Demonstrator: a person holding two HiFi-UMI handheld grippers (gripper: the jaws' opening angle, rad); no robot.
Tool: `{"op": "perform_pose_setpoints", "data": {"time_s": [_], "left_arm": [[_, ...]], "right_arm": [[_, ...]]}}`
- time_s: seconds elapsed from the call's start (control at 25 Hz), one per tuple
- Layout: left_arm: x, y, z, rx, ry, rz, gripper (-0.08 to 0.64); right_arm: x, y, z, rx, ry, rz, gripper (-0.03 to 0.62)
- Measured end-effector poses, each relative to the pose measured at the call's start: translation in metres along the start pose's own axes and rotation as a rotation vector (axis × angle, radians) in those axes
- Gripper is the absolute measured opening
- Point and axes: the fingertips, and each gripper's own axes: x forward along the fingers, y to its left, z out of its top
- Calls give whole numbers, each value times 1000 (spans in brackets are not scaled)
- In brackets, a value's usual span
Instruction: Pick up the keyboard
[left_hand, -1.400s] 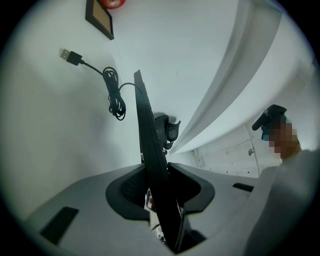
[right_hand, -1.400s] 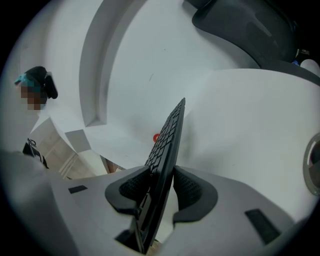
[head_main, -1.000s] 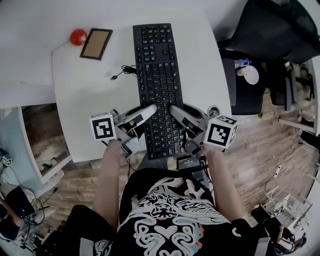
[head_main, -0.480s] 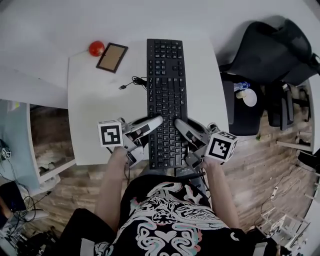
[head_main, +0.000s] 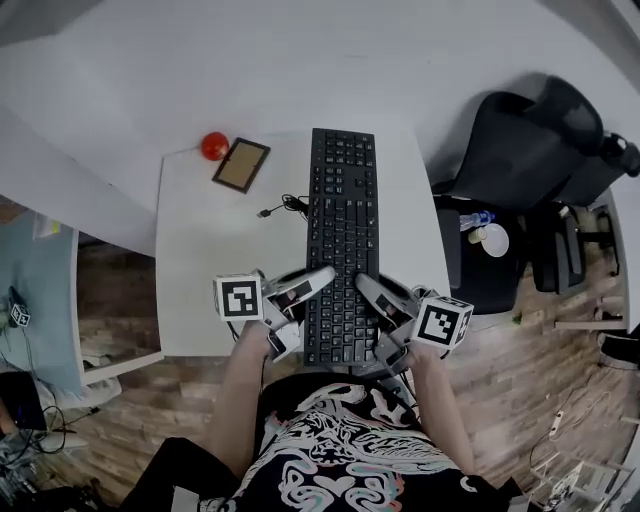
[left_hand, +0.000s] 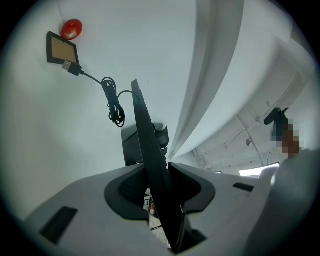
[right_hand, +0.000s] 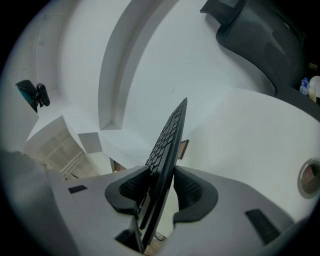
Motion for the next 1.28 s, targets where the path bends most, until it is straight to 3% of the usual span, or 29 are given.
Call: {"op": "perform_pose_setpoints", "data": {"time_s": [0.16, 0.32, 0.44, 0.6, 0.88, 1.04, 1.28], "left_arm": [[4, -14, 6, 34, 4, 3, 117], [4, -24, 6, -3, -21, 0, 120], [3, -1, 4, 70, -12, -1, 120], [3, 27, -7, 9, -38, -20, 121], [0, 21, -4, 217, -56, -79, 127], [-1, 21, -3, 253, -69, -104, 127], [0, 22, -4, 254, -75, -96, 127]], "right_arm": [[-4, 10, 8, 7, -2, -1, 163], [-4, 19, 11, 9, 8, -7, 163], [-1, 1, 4, -8, 5, -16, 163], [4, -23, -10, -42, -2, -25, 163], [3, -15, -6, -158, -34, 4, 163], [2, -13, -6, -224, -62, 28, 161], [2, -14, -6, -233, -46, 11, 162]]}}
